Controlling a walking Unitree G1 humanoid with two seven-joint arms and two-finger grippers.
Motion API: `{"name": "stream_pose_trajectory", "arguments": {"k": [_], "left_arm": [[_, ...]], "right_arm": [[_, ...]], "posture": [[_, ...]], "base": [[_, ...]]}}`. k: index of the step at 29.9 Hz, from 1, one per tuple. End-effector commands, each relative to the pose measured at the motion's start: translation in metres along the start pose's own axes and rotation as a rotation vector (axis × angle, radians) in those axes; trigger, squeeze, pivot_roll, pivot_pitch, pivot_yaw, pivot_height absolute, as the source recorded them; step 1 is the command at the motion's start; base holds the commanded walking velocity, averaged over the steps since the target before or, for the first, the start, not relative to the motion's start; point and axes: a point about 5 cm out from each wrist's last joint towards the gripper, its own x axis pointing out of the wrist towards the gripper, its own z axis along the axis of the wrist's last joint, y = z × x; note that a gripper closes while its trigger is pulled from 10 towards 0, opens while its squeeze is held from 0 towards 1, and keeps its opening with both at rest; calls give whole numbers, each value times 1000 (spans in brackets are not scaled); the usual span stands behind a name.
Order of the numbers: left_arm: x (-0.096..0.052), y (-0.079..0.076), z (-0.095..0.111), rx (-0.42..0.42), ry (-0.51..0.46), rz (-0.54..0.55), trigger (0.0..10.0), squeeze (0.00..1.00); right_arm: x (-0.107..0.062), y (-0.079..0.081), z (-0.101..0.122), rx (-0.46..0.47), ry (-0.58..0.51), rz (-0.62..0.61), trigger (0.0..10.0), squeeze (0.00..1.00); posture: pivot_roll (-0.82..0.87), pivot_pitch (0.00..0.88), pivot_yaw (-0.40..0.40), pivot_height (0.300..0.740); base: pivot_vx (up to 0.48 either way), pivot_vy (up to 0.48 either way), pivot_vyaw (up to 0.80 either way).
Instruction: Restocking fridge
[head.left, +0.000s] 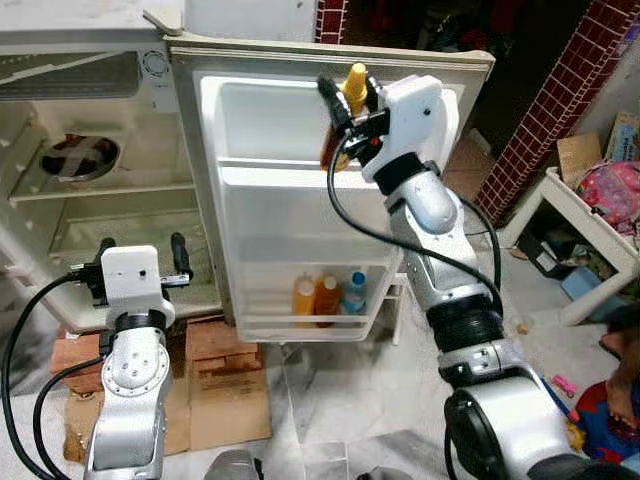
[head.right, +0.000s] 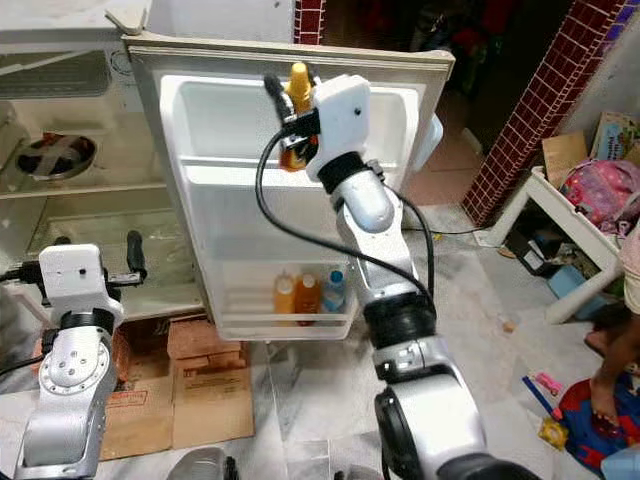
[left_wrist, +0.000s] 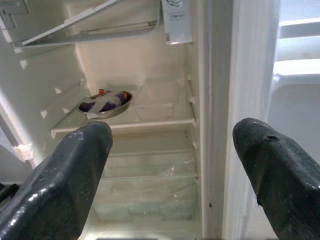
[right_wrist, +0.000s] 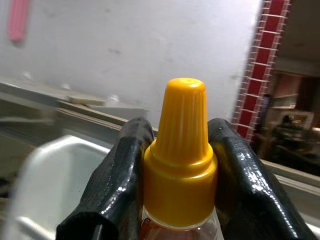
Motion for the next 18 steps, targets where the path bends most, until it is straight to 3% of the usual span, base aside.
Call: {"name": "stream_pose_trajectory", "arguments": {"k": [1,10,18], "left_arm": [[-3,0,3,12,-7,-5,10000,0],[-6,-2,5,24,-12,-8,10000,0],[-8,-5,5,21,-14,-32,10000,0]], "right_arm": [[6,-13,8,-54,-40,-61,10000,0],[8,-17,-1,-185,-52,-132,10000,0],[10,6,-21,-284,-35,-141,10000,0]], "posture": [[122,0,-49,740],[134,0,-56,740],[158,0,-69,740]], "base": [[0,0,0],[0,0,0],[0,0,0]]}}
